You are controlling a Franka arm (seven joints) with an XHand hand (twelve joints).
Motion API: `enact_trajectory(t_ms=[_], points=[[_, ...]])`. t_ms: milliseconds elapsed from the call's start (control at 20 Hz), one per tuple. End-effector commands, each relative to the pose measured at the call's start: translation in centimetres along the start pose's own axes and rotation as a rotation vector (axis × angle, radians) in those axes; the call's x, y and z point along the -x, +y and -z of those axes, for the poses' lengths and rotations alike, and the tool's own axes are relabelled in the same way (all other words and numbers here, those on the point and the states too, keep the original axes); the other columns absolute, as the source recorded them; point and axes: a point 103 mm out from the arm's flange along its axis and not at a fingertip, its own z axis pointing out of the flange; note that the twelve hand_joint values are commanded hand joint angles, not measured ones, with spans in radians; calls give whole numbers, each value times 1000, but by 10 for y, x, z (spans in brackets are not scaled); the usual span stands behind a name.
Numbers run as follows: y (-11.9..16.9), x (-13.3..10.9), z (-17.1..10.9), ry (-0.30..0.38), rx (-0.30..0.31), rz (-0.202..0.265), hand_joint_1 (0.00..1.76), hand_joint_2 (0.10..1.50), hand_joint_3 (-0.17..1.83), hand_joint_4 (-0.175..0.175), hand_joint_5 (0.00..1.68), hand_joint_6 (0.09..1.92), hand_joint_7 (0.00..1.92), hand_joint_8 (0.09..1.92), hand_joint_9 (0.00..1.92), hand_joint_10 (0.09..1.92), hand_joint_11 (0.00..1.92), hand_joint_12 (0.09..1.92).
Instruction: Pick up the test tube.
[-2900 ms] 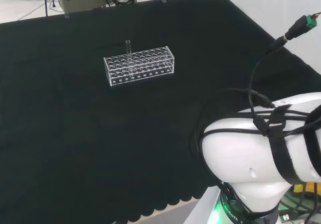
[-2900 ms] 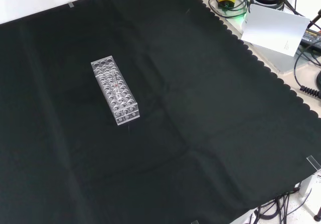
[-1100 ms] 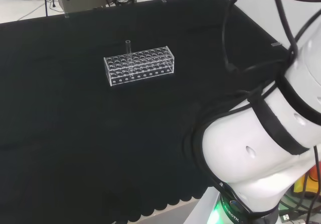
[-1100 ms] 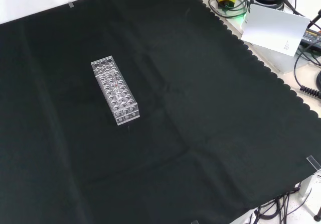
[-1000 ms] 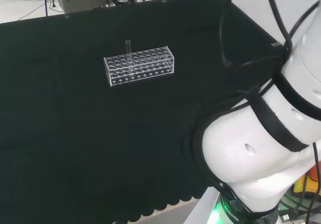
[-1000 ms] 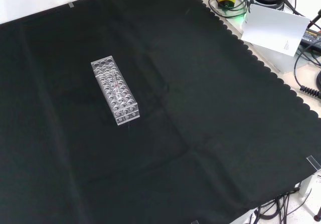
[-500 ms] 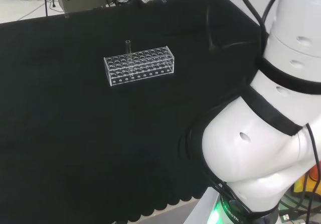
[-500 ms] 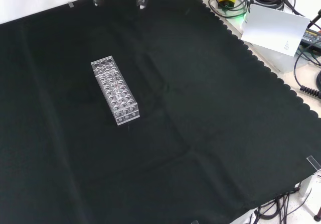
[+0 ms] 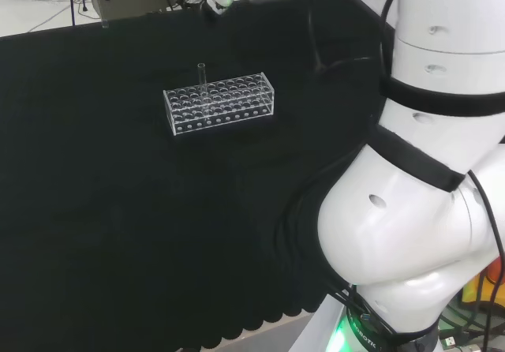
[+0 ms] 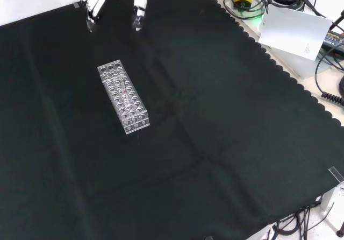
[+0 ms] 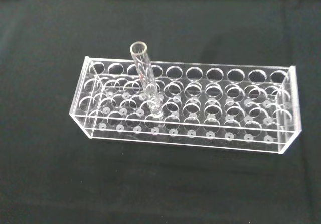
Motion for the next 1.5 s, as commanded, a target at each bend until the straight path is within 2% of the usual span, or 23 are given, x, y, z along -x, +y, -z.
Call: enact_trajectory(t_ms=[50, 200, 300, 500, 650, 950, 1500], points=[[31, -7, -23, 2, -59, 14, 759, 873, 270, -124, 372, 117, 347, 910, 284, 974, 117, 1585], [44, -9, -31, 0, -63, 15, 768, 865, 287, -130, 391, 146, 386, 913, 314, 965, 144, 1573], [51, -10, -35, -8, -40, 15, 778, 849, 316, -135, 401, 223, 433, 912, 367, 946, 189, 1556], [64, -13, -44, -42, -5, 13, 916, 761, 431, -142, 420, 695, 581, 910, 524, 898, 324, 1498], [73, -17, -49, -57, -3, 11, 1001, 696, 541, -142, 485, 873, 669, 909, 626, 860, 407, 1456], [89, -23, -59, -62, -20, 23, 1039, 665, 603, -140, 542, 930, 728, 919, 682, 850, 456, 1441], [109, -31, -81, -70, -97, 31, 1043, 654, 640, -138, 554, 949, 726, 919, 701, 840, 468, 1433]])
